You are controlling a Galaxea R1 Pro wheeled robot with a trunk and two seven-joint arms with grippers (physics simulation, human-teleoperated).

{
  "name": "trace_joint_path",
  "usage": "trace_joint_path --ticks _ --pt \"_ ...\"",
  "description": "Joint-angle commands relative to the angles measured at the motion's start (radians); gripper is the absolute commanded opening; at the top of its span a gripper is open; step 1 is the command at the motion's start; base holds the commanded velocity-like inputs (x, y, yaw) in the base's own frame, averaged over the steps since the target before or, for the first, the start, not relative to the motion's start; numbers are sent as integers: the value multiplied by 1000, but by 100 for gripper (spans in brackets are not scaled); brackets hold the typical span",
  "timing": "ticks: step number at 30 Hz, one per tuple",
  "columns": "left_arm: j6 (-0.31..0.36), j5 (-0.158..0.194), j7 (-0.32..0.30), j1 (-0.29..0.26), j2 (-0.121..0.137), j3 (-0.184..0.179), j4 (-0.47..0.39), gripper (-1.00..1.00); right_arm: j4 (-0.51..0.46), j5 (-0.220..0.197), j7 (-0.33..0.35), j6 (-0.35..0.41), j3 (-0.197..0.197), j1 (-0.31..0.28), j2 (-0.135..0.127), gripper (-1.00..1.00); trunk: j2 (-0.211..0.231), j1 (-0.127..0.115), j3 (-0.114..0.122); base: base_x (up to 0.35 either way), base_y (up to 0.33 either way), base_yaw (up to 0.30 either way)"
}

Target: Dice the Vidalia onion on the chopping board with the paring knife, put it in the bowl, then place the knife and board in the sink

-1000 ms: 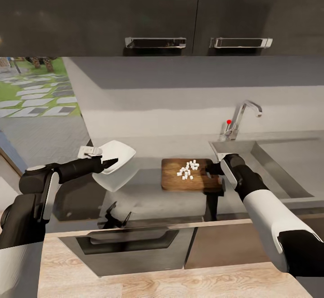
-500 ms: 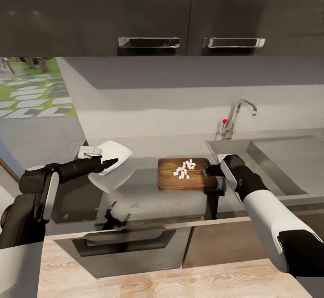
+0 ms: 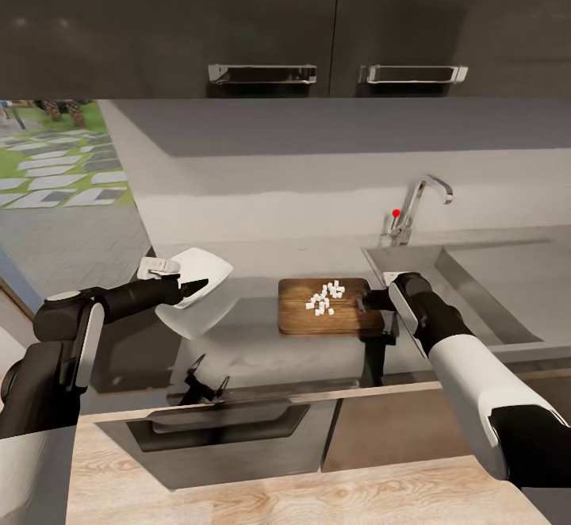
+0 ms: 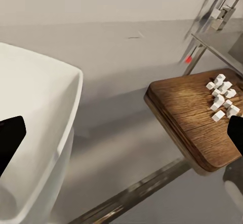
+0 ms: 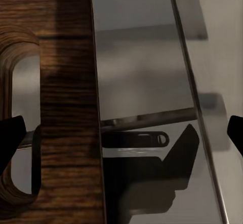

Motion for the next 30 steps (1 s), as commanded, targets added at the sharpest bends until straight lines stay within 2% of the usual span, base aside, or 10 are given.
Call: trace_joint_path --ticks 1,3,4,30 --pt "7 0 -4 -1 0 1 -1 100 -1 -11 -9 4 6 -1 -1 100 -1 0 -1 0 0 0" --pt "7 0 -4 -1 0 1 -1 100 -1 -11 -9 4 6 -1 -1 100 -1 0 -1 0 0 0" --pt "7 0 -4 -1 0 1 -1 100 -1 -11 -9 4 7 -1 -1 -100 -1 0 -1 0 0 0" --pt "7 0 -4 -1 1 3 -1 100 -1 -11 -9 4 6 -1 -1 -100 -1 0 -1 0 0 0"
